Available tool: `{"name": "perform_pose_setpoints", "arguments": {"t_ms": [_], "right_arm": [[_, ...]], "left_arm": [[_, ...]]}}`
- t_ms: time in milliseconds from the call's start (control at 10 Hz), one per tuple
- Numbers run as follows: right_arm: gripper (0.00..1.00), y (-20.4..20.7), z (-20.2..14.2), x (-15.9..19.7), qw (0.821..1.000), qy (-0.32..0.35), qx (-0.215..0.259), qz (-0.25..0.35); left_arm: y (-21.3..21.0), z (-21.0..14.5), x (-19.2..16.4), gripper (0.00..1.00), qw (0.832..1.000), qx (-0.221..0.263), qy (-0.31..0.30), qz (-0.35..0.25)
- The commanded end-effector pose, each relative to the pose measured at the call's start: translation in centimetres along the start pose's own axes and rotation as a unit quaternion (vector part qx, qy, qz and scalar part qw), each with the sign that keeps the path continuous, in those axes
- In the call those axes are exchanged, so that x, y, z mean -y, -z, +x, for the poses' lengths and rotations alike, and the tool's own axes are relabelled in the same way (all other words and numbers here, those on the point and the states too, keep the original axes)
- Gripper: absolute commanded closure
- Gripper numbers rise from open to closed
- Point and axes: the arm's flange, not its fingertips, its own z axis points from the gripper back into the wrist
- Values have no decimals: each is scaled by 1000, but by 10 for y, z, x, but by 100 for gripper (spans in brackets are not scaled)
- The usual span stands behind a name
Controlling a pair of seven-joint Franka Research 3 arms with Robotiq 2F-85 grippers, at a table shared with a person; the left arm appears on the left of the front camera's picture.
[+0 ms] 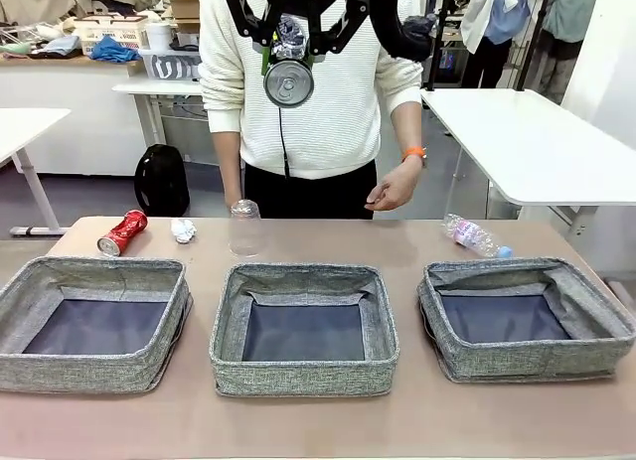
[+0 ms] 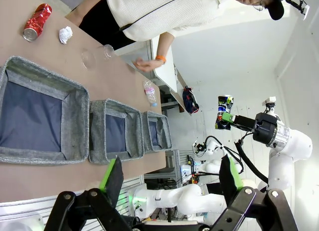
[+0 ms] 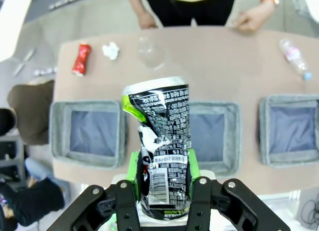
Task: Sort the waste into the appropriate baskets.
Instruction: Place the picked waste into the Fabric basket indicated by the person.
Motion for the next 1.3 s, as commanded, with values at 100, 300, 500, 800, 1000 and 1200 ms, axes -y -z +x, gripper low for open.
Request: {"name": "perform_pose_setpoints", "arguments": {"t_ms": [100,300,500,800,1000,1200], "right_arm": [[58,-2,0,2,1000,1,0,0],[58,-2,0,2,1000,1,0,0],[58,-2,0,2,1000,1,0,0],[58,0,0,0,1000,0,0,0],[58,7,-4,36,996,-88,-33,-6],[58,21,-13,116,992,-58,-44,-103]], "left_arm": [[1,1,2,0,1000,2,10,-8],[1,1,2,0,1000,2,10,-8],[1,1,2,0,1000,2,10,-8],[1,1,2,0,1000,2,10,-8],[1,1,2,0,1000,2,10,-8],[1,1,2,0,1000,2,10,-8]]}}
